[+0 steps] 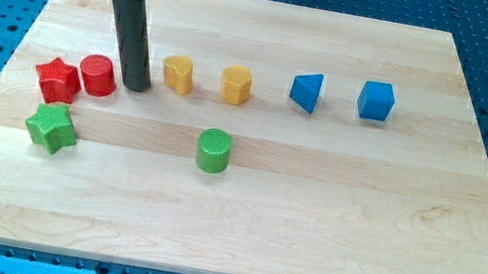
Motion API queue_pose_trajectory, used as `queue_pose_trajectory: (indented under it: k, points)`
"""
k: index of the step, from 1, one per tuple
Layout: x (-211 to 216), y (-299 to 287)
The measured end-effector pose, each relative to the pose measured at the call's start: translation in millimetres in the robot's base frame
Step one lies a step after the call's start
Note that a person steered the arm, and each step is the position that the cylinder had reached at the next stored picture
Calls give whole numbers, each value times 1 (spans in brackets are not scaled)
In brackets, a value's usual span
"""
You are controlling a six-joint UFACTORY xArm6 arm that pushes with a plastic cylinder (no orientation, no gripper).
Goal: Push the yellow blocks to the top center of the board
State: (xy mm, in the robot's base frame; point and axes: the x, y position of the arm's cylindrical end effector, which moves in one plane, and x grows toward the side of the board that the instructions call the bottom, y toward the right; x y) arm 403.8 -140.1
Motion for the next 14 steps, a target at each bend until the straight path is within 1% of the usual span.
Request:
queue_pose_trajectory:
  k: [2,3,4,5,10,11,13,14]
  points:
    - [-5,-34]
    - [-8,-33]
    - [-44,-19]
    - [-60,-16]
    - [-71,30]
    - [-85,33]
    - [-85,36]
    - [-85,48]
